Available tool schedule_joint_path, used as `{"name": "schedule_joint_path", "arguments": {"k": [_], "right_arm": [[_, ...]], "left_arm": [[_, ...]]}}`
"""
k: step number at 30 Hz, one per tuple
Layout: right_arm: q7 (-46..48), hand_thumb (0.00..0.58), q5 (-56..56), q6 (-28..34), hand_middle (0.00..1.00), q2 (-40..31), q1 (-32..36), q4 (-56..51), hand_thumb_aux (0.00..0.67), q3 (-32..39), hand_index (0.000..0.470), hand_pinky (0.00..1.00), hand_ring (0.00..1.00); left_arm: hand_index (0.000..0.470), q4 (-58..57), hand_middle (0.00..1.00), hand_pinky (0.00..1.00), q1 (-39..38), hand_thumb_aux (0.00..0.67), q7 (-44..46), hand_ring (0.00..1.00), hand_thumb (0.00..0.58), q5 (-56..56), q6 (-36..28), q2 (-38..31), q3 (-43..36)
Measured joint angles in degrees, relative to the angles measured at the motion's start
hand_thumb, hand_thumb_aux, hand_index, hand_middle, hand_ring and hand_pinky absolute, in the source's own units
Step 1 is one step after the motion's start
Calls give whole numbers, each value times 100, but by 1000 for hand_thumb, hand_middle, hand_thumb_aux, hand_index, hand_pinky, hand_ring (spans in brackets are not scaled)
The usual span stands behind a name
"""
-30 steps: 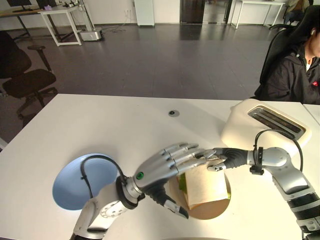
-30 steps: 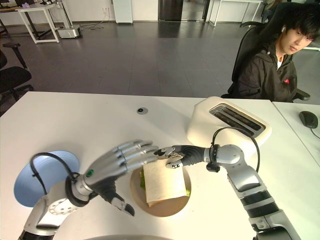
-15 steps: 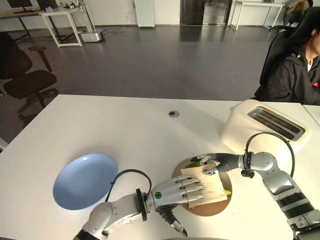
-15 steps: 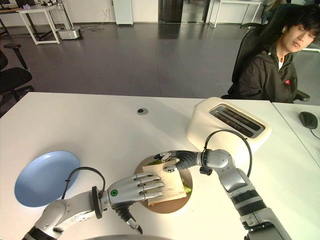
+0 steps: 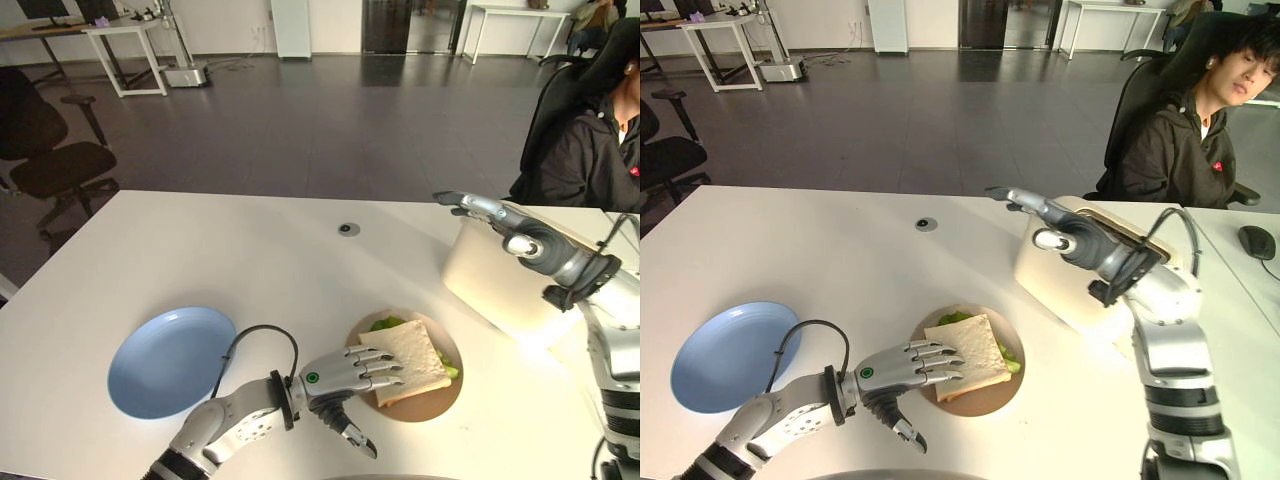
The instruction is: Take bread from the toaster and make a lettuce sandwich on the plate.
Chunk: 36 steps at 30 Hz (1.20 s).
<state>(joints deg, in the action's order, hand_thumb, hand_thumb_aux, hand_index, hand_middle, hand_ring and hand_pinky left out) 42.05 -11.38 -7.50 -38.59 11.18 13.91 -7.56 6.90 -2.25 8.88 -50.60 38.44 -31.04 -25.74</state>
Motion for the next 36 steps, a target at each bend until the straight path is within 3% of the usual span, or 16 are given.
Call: {"name": "schedule_joint_path", "arguments": {"k": [1,2,3,7,10,13,15,18,21,26,29,33,34,35,36], "right_arm": [[197,464,-8,-32,753,-159,-169,49,370,-31,260,753,753],[525,580,1,-266,922,-431,-511,89,670,-62,470,922,922],[794,580,49,-599,1000,-649,-834,104,670,-121,470,1000,1000],[1315,580,569,-1405,1000,-1372,-1719,171,670,-455,470,1000,1000],[1692,580,1082,-1678,1000,-1786,-2380,86,670,-214,470,1000,1000],[1856,580,1599,-1752,1000,-1762,-2535,-46,670,621,470,1000,1000],[1869,580,2049,-1760,1000,-1522,-2523,-184,670,1313,470,1000,1000],[1605,580,2555,-1849,1000,-1086,-1866,-855,670,1902,470,1000,1000],[1159,580,2826,-1939,1000,-527,-956,-1697,670,2280,470,1000,1000],[-72,580,3432,-1370,1000,507,180,-2890,670,2564,470,1000,1000],[-794,580,3617,-1212,1000,1139,707,-3555,670,2721,470,1000,1000],[-1456,580,3621,-1500,1000,1441,1011,-4191,670,2742,470,1000,1000],[-1616,561,3623,-1615,1000,1436,1039,-4298,549,2735,385,1000,1000],[-1672,480,3617,-1681,1000,1416,1036,-4302,391,2717,275,1000,1000],[-1672,438,3550,-1721,945,1357,952,-4175,339,2652,238,945,945]], "left_arm": [[241,36,1000,1000,2,344,-37,1000,443,33,-18,1,55],[470,156,1000,1000,-10,670,-105,1000,580,205,-45,-10,230],[470,341,1000,1000,-4,670,-176,1000,580,490,-42,-20,443],[470,1398,1000,1000,-57,670,-207,1000,580,1980,157,-264,1310],[470,1471,1000,1000,-643,670,434,1000,580,2765,333,-1246,1737],[470,1164,1000,1000,-1138,670,1327,1000,580,2690,182,-1647,1212],[470,887,1000,1000,-1254,670,1882,1000,580,2258,-60,-1562,584],[470,449,1000,1000,-787,670,1832,1000,580,1761,-207,-960,169],[470,-219,1000,1000,-69,670,1214,1000,580,1127,-508,-289,73],[470,-1275,1000,1000,737,670,12,1000,580,339,-1295,488,49],[470,-1794,1000,1000,1272,670,-478,1000,580,21,-1734,573,169],[470,-1934,1000,1000,1657,670,-808,1000,580,-7,-1942,501,376],[470,-1745,1000,1000,1583,670,-809,1000,580,-5,-1960,499,368],[470,-1576,1000,1000,1483,670,-791,1000,580,-5,-1973,503,353],[470,-1356,1000,1000,1336,670,-743,1000,580,4,-1978,507,327]]}}
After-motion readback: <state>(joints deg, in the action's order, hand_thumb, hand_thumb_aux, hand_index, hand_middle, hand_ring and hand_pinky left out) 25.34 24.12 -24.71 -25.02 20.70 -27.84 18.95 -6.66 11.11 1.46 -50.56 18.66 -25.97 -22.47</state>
